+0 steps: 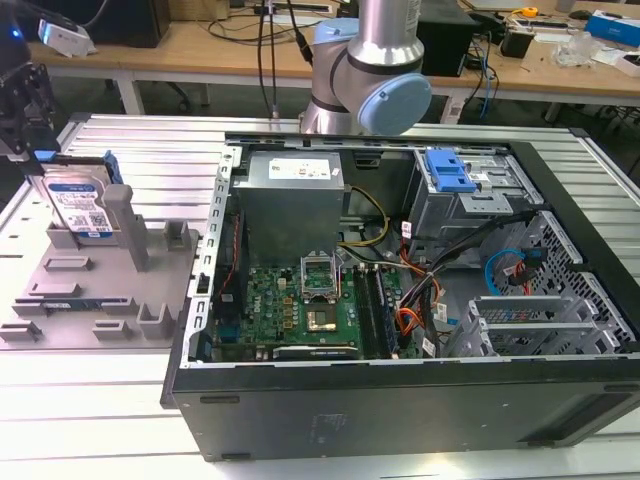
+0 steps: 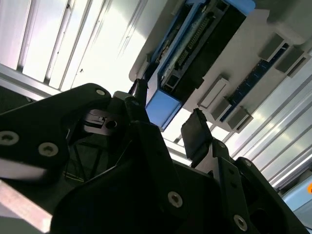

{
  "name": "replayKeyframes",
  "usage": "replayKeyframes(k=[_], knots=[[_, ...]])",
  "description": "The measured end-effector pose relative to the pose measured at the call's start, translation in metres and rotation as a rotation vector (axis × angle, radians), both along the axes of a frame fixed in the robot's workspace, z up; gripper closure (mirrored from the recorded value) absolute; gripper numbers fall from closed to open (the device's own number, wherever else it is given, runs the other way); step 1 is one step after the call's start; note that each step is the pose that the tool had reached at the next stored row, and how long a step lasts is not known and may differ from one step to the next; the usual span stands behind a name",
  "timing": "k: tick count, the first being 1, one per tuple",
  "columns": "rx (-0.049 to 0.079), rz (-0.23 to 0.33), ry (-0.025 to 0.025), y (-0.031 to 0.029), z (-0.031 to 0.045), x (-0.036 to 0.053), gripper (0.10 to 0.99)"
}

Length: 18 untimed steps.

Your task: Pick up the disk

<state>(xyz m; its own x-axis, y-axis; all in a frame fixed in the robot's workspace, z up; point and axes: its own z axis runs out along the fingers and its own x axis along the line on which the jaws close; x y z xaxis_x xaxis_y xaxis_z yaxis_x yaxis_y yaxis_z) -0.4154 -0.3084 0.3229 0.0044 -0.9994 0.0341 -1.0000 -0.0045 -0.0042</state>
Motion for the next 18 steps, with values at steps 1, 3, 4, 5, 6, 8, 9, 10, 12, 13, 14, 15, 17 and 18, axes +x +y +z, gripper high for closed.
replayKeyframes(k=[1,3,4,5,6,8,9,10,12,13,14,15,17,18], knots=[[0.000,0.000,-0.0001,0.0001,-0.0007,0.0000,0.529],[0.000,0.000,-0.0002,0.0002,-0.0020,-0.0001,0.529],[0.000,0.000,-0.0001,0.0003,-0.0026,-0.0001,0.529],[0.000,0.001,-0.0001,0.0005,-0.0034,-0.0001,0.529],[0.000,0.001,-0.0002,0.0006,-0.0040,0.0000,0.529],[-0.001,0.002,-0.0002,0.0007,-0.0058,0.0000,0.529],[-0.001,0.002,-0.0001,0.0008,-0.0064,-0.0001,0.529],[-0.001,0.002,-0.0001,0.0008,-0.0071,0.0000,0.529],[-0.001,0.003,-0.0001,0.0008,-0.0085,-0.0001,0.529],[-0.001,0.003,0.0000,0.0008,-0.0089,0.0000,0.529],[-0.001,0.003,-0.0001,0.0008,-0.0095,-0.0001,0.529],[-0.001,0.003,-0.0002,0.0008,-0.0102,-0.0001,0.529],[-0.001,0.004,-0.0001,0.0008,-0.0114,-0.0001,0.529],[-0.001,0.004,-0.0001,0.0008,-0.0119,-0.0001,0.529]])
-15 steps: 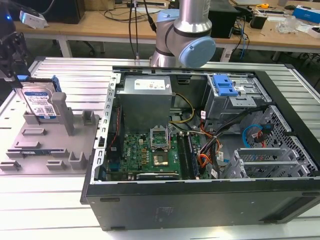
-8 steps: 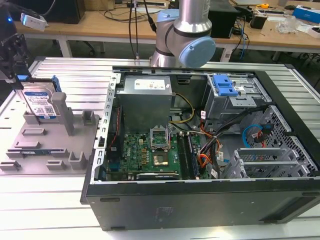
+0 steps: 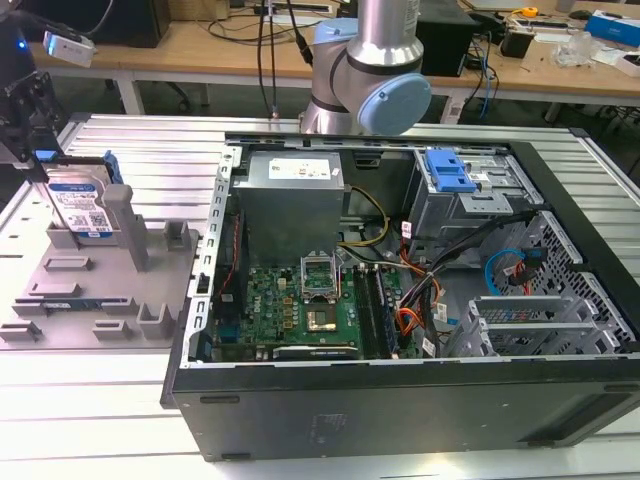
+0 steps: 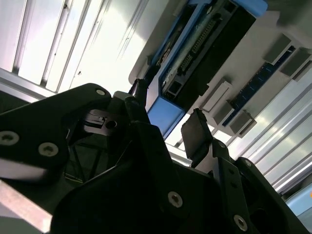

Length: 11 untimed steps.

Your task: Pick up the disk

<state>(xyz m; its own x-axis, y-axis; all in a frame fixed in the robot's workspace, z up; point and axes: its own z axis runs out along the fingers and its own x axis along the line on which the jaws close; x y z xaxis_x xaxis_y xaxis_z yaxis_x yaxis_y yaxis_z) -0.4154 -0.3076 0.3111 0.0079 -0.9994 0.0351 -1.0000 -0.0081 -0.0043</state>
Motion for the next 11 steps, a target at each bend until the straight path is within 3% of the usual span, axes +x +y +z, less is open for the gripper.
replayKeyframes(k=[11], knots=[[0.000,0.000,0.0000,-0.0005,-0.0056,0.0000,0.529]])
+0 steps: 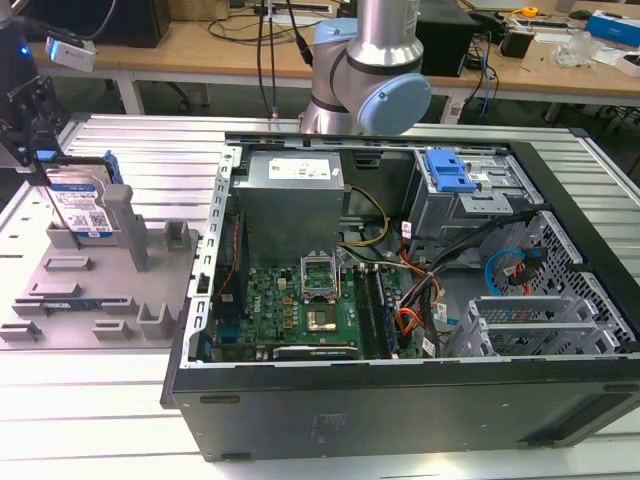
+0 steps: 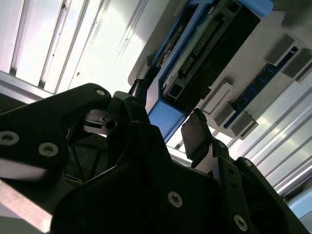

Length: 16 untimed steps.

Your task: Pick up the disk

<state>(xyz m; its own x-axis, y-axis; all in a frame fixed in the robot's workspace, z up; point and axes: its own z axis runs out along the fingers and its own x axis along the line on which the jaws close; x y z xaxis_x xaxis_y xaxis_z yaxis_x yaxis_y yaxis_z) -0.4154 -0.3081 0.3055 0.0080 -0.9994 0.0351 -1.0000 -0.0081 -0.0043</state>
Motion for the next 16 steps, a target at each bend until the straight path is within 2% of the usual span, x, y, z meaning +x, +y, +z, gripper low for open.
replayKeyframes(k=[16], knots=[[0.003,0.000,0.0000,-0.0022,-0.0056,0.0032,0.529]])
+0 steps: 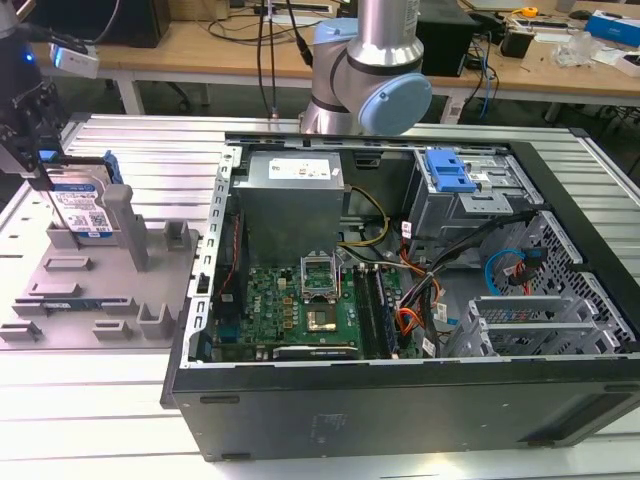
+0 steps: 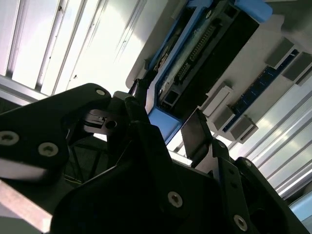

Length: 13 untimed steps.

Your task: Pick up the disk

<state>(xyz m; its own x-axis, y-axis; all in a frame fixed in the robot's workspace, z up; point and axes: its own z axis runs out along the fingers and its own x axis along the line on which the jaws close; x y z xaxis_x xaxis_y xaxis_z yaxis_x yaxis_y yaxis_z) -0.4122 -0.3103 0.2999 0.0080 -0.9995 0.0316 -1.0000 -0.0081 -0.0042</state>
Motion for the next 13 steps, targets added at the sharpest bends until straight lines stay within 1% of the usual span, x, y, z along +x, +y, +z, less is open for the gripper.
replayKeyframes(k=[2,4,13], knots=[[0.000,0.000,-0.0001,0.0000,-0.0003,0.0000,0.545],[0.000,0.000,0.0000,0.0000,-0.0003,0.0000,0.678],[0.000,0.000,0.0000,0.0000,-0.0014,0.0000,0.678]])
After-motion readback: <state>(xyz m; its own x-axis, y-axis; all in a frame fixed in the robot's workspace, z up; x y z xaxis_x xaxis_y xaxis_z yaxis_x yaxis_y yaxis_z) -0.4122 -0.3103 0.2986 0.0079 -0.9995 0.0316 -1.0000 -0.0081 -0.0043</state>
